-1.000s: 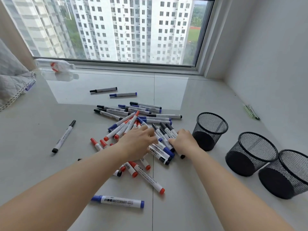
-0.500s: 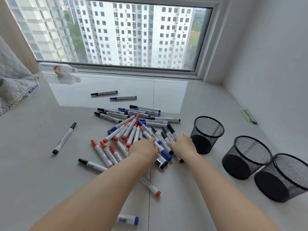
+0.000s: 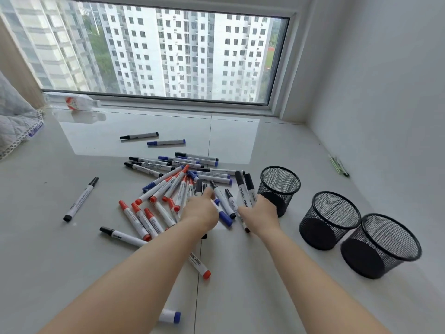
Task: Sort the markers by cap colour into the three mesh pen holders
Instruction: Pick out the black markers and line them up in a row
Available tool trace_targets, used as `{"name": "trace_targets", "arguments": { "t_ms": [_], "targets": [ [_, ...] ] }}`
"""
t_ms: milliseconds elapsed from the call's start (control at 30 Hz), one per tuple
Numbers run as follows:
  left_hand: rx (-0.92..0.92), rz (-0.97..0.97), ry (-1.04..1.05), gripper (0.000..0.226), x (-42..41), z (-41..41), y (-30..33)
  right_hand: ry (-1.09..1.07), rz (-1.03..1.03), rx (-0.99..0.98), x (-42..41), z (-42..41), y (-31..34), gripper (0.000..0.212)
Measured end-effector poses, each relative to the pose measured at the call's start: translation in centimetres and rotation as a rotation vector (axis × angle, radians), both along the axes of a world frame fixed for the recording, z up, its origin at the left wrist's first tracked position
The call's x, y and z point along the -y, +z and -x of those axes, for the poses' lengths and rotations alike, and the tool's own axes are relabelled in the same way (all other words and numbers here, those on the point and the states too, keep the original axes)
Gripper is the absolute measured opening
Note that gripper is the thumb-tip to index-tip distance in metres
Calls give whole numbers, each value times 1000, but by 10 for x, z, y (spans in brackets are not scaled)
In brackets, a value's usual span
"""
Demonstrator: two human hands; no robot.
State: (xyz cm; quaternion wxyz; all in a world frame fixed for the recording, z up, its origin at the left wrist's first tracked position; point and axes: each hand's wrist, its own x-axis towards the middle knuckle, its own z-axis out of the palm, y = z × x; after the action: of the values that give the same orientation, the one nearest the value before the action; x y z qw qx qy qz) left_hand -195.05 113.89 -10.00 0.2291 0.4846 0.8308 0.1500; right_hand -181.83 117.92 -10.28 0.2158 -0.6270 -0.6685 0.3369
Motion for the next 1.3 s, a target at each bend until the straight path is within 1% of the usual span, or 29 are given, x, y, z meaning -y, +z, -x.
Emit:
{"name": "trace_targets", "arguments": {
  "t_ms": [100, 167, 233, 267, 300, 400, 500, 533, 600, 700, 767, 867, 900, 1000, 1067, 1167, 1233, 1300],
  "targets": [
    [85, -91, -16, 73, 11, -4, 17, -46, 70, -167, 12, 1, 14, 15],
    [116, -187, -42, 80, 26, -4, 27, -69, 159, -360, 27, 8, 25, 9],
    [155, -272, -29, 72, 46, 2, 34, -74, 276, -554, 47, 18, 35, 9],
    [194, -319, 3, 67, 58, 7, 37, -57, 320, -606, 59, 25, 38, 8],
    [228, -368, 35, 66, 72, 15, 39, -31, 357, -629, 73, 33, 41, 8],
    [245, -449, 93, 67, 117, 45, 38, 39, 453, -661, 119, 63, 46, 5],
    [281, -484, 274, 62, 169, 82, 31, 150, 482, -593, 172, 97, 40, 12],
    [276, -479, 322, 61, 187, 94, 27, 191, 458, -549, 191, 110, 35, 14],
    [256, -456, 392, 60, 222, 117, 17, 272, 399, -490, 224, 135, 24, 9],
    [203, -376, 475, 58, 264, 152, 5, 365, 306, -465, 265, 170, 8, 12],
    [124, -283, 482, 57, 282, 171, -4, 401, 266, -414, 284, 190, -1, 10],
    [13, -204, 471, 51, 298, 191, -14, 448, 165, -250, 296, 213, -13, 30],
    [-23, -194, 466, 50, 301, 196, -17, 442, 112, -223, 297, 220, -15, 33],
    [-143, -161, 436, 56, 305, 208, -25, 428, -22, -178, 295, 241, -19, 43],
    [-204, -159, 427, 56, 303, 213, -29, 418, -58, -130, 294, 253, -23, 49],
    [-308, -132, 409, 48, 296, 221, -36, 468, -101, -56, 294, 269, -29, 56],
    [-331, -99, 425, 44, 293, 225, -37, 474, -123, -22, 292, 276, -31, 57],
    [-357, -62, 434, 45, 292, 229, -38, 448, -148, 62, 290, 280, -32, 58]
  ]
}}
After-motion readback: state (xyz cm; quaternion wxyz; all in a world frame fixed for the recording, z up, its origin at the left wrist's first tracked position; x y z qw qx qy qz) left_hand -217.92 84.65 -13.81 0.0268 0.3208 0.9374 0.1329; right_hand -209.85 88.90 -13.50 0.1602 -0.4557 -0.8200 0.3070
